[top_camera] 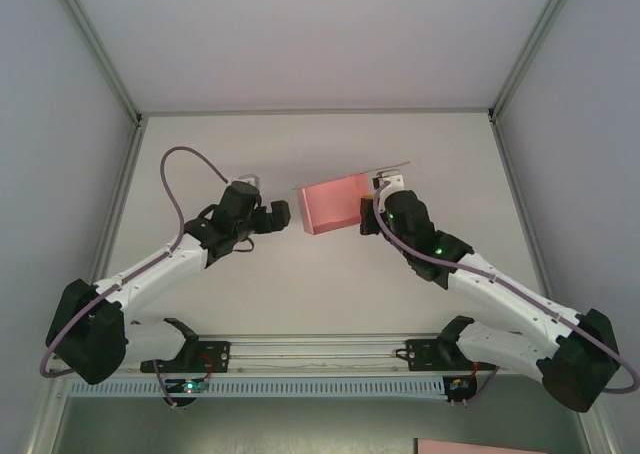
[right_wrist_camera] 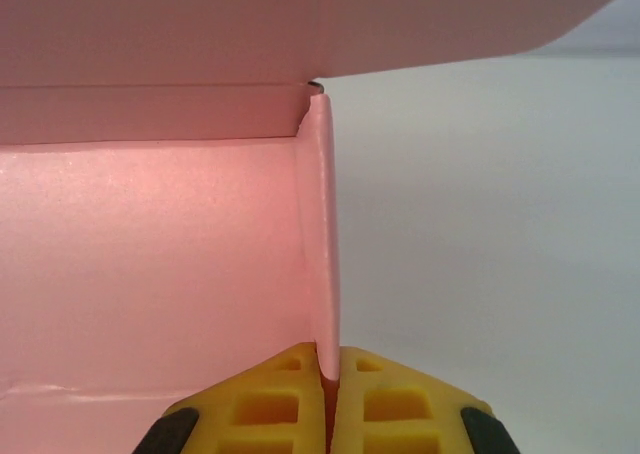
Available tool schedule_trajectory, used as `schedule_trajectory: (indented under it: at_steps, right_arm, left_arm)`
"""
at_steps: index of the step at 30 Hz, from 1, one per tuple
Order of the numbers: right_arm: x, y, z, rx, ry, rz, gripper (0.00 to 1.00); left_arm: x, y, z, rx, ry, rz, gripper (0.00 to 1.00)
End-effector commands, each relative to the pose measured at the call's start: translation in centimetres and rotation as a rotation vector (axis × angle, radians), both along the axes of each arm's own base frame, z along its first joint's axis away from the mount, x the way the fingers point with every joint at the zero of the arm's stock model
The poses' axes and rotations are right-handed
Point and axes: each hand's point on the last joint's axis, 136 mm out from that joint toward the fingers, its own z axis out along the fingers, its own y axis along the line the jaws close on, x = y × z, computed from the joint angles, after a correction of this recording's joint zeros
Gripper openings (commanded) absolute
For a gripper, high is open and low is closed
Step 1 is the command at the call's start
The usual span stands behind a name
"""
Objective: Assemble paper box
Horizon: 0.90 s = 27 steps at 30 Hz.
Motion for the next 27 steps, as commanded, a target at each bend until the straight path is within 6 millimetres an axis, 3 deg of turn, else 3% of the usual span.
schedule_trajectory:
  at_steps: [1,5,9,12,13,14,16,21,27]
  right_arm:
    - [-0.9,-0.9,-5.7,-0.094,0.204,-0.057,0.0]
    - [-1.1,-0.7,-10.2,-0.176,0.349,-0.103,0.0]
    - [-1.4,0.2,-13.1,-0.212,0.396,-0.145,0.0]
    - [-1.6,1.0,-14.4,-0.195,0.421,-0.151,0.07]
    - [-1.7,1.2,-14.3,-0.196,0.421,-0.149,0.16]
    - [-1.7,1.4,-14.0,-0.197,0.415,-0.146,0.25]
    - [-1.7,1.2,-12.7,-0.218,0.382,-0.152,0.33]
    - [-1.3,0.1,-7.0,-0.197,0.207,-0.114,0.63]
    - [0.8,-0.5,-0.7,-0.074,-0.082,0.167,0.88]
  left_arm:
    - [-1.9,4.4,-1.7,0.179,0.061,0.134,1.0]
    - [-2.2,4.5,-1.6,0.167,0.05,0.136,1.0]
    - [-2.2,4.3,-1.3,0.144,0.034,0.129,1.0]
    - [-2.0,3.5,-1.0,0.116,0.022,0.093,1.0]
    - [-2.0,3.0,-0.9,0.105,0.016,0.063,1.0]
    - [-2.0,2.6,-0.7,0.092,0.007,0.04,1.0]
    - [-2.0,1.8,-0.1,0.063,-0.021,-0.007,1.0]
    - [-2.4,-0.2,2.4,-0.01,-0.125,-0.145,1.0]
    - [-2.7,-2.6,4.7,-0.028,-0.224,-0.328,1.0]
